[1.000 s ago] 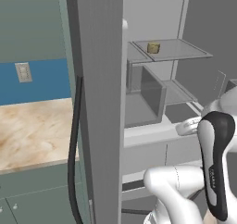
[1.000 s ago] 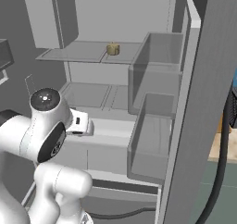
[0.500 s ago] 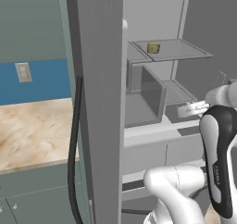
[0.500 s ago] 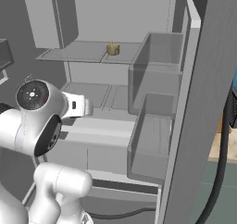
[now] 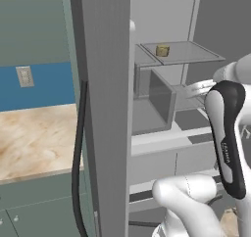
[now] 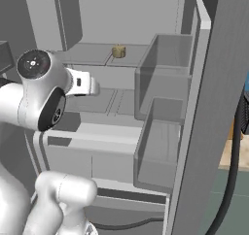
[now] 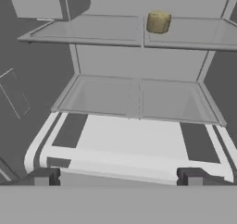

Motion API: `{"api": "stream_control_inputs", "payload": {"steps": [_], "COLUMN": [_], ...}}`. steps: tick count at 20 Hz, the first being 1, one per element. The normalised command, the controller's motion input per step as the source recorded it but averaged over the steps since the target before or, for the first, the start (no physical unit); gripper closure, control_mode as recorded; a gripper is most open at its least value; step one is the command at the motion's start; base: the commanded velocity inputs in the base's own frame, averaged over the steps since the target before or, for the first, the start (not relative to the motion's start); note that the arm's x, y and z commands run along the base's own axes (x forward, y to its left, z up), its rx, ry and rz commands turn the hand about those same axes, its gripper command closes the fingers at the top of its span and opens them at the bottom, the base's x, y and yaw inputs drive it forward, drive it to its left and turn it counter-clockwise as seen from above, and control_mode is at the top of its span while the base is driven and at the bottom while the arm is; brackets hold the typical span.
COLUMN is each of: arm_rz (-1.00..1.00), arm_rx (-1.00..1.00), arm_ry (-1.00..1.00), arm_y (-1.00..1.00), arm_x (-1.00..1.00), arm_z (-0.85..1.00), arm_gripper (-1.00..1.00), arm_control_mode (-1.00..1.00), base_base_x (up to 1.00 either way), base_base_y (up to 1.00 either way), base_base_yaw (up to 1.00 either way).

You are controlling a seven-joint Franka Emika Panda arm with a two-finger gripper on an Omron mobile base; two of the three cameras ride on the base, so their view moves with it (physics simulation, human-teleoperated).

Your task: Retrieve the sausage and cheese from the fridge and place them on the cutting board on the counter.

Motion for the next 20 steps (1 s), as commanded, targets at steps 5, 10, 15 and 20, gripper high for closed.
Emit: {"api": "stream_control_inputs", "payload": {"steps": [5, 10, 15, 20], "arm_rz": [0.00, -0.06, -0.01, -0.03], "arm_rx": [0.00, 0.00, 0.01, 0.00], "arm_ry": [0.00, 0.00, -0.09, -0.11], "arm_y": [-0.02, 0.00, -0.03, 0.00], "arm_x": [0.48, 0.54, 0.38, 0.42], "arm_z": [0.33, 0.19, 0.01, 0.29], "arm_gripper": [-1.00, -1.00, -1.00, -1.00], "arm_control_mode": [-1.00, -1.00, -1.00, -1.00], "base_base_x": [0.00, 0.00, 0.00, 0.00], "base_base_y": [0.00, 0.00, 0.00, 0.00], "base_base_yaw": [0.00, 0.00, 0.00, 0.00]}}
